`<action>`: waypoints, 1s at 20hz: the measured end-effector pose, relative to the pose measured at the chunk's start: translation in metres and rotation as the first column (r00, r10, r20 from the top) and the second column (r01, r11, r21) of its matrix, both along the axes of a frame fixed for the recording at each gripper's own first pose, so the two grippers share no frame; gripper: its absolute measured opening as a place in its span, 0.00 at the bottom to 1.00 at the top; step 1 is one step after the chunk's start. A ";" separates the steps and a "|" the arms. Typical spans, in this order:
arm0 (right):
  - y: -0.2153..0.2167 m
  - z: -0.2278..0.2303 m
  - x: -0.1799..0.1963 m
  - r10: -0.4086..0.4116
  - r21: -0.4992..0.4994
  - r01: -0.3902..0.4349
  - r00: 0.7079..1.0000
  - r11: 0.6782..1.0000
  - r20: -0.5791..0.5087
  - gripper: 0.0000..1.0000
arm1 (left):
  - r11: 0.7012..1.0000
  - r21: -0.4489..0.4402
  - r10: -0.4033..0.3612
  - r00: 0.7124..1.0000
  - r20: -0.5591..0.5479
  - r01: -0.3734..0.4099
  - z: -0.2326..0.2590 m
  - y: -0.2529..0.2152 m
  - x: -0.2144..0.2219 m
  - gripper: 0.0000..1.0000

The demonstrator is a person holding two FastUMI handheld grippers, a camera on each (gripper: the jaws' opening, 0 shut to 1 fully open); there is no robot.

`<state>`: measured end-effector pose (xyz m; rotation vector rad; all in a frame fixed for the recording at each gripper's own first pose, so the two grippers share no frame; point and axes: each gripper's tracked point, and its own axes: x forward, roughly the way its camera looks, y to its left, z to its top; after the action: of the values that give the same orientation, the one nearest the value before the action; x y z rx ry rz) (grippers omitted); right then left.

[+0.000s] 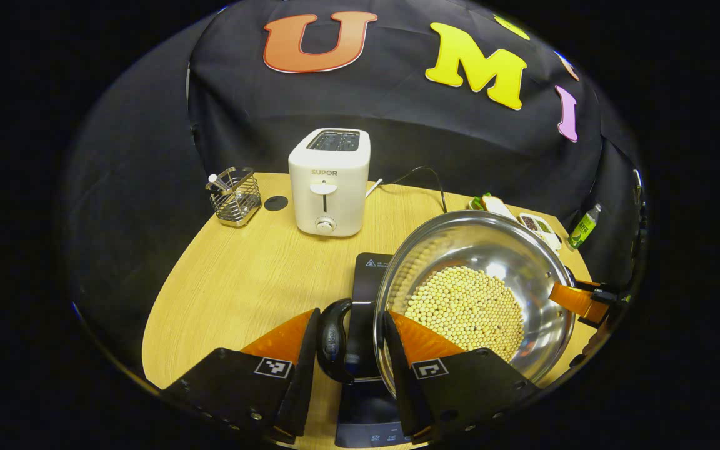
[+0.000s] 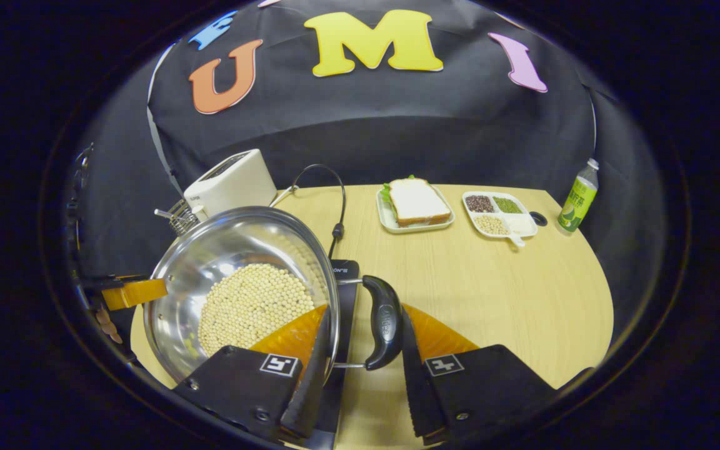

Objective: First push the handle of the pot to place it horizontally, then grasp the pot with both hands and set it on the induction cooktop.

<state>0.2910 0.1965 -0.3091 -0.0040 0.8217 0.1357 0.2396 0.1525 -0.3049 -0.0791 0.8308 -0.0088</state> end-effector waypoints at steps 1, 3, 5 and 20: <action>0.003 0.002 0.003 0.002 -0.005 -0.002 1.000 1.000 0.013 0.60 | 1.000 0.009 -0.007 1.000 0.014 0.007 0.001 0.001 0.004 0.55; 0.003 0.004 0.011 0.011 -0.011 -0.011 0.999 1.000 0.035 0.59 | 1.000 -0.013 0.004 1.000 0.025 -0.004 -0.003 0.001 0.007 0.54; 0.002 -0.001 0.007 0.012 -0.010 -0.012 1.000 1.000 0.017 0.59 | 1.000 -0.011 -0.001 1.000 0.031 0.002 -0.005 0.001 0.006 0.55; 0.000 -0.007 0.008 0.021 0.144 -0.036 0.994 0.989 0.103 0.67 | 1.000 -0.012 0.013 0.993 0.121 -0.012 -0.007 0.003 0.006 0.60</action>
<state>0.2988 0.1964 -0.3166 0.1142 0.7093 0.2207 0.2451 0.1552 -0.3124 -0.0937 0.7095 -0.0065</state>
